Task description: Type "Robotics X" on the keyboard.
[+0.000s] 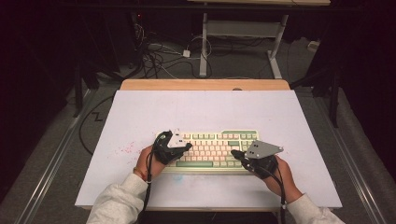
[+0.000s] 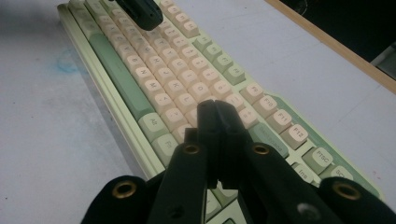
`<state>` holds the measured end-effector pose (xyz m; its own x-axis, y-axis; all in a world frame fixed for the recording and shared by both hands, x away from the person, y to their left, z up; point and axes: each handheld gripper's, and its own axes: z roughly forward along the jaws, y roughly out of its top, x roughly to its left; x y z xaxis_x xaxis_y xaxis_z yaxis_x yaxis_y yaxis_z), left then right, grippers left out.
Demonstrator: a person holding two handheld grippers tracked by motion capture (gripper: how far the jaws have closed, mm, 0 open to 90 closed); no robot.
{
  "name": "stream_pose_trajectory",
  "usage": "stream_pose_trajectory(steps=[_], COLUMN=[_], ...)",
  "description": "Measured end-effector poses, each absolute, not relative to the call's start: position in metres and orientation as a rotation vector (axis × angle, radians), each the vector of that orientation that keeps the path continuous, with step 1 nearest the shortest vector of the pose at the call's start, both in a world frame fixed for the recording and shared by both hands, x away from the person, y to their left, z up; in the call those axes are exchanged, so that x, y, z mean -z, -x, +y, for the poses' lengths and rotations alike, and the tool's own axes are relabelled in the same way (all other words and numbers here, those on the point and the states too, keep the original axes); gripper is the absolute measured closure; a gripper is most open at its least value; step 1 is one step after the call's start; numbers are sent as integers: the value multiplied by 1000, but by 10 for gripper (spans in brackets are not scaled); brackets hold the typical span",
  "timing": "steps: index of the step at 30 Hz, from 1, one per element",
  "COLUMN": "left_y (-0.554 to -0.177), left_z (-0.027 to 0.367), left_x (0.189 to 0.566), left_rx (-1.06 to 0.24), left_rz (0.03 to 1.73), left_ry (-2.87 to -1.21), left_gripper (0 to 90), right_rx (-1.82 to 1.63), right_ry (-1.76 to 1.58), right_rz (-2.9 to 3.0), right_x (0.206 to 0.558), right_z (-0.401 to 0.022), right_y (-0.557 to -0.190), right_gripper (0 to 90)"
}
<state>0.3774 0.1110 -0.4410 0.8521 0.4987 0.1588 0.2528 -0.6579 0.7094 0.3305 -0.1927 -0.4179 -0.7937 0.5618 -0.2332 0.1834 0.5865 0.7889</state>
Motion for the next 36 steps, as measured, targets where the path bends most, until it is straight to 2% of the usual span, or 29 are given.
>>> stream_pose_trajectory(steps=[36], left_y=[-390], left_z=[98], left_x=[451], left_rx=[-441], left_rz=[562], left_ry=[-2391], left_gripper=[874], right_rx=[-1081], right_ry=[-583], right_rz=[2378], right_x=[420], right_z=[-191], right_y=[-331], right_gripper=[900])
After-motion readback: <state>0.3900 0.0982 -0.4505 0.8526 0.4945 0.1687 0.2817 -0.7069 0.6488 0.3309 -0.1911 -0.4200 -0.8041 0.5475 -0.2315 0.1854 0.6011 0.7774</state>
